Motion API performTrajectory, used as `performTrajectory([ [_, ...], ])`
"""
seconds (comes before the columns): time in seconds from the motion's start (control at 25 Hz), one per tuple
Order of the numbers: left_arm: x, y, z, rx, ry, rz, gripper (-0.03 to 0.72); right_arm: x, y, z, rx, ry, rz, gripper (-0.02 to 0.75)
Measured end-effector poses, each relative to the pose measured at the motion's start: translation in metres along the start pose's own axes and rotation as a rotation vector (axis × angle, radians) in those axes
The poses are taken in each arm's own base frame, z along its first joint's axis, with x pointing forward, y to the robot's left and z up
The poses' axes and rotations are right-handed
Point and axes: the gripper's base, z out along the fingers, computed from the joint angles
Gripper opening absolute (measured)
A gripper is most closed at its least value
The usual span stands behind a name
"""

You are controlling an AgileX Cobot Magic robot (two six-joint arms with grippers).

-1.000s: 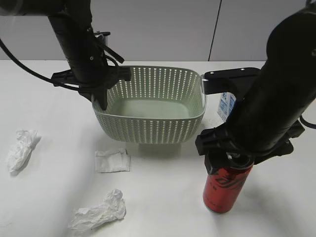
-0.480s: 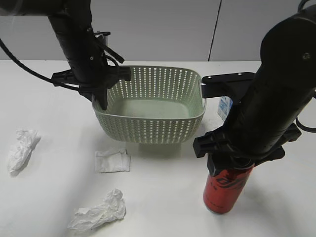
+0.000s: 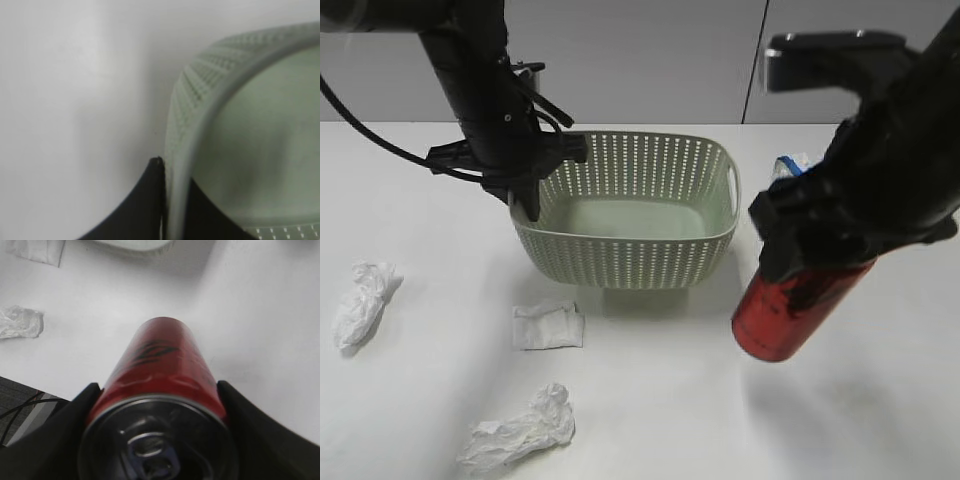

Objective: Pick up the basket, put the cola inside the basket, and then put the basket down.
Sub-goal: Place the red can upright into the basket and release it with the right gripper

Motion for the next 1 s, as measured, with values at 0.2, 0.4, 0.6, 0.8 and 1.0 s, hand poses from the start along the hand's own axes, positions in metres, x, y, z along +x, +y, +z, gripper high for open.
performTrajectory([
  [0.2,0.007,-0.019,0.003,0.008,-0.003,0.043,-0.001,-0.022,0.007,-0.056,0.009,-0.101,-0.107,0.492],
  [0.4,0.018,-0.041,0.007,0.031,0.010,0.081,-0.001,-0.051,0.012,-0.086,0.056,-0.242,-0.183,0.492],
  [0.6,0.025,-0.056,0.009,0.043,0.003,0.117,-0.001,-0.073,0.017,-0.045,0.115,-0.147,-0.257,0.492],
  [0.8,0.025,-0.055,0.010,0.020,-0.002,0.134,-0.001,-0.089,0.012,0.002,0.120,-0.031,-0.279,0.492],
  [1.0,0.025,-0.055,0.010,0.013,0.000,0.137,-0.001,-0.103,0.003,0.026,0.056,-0.032,-0.259,0.492],
])
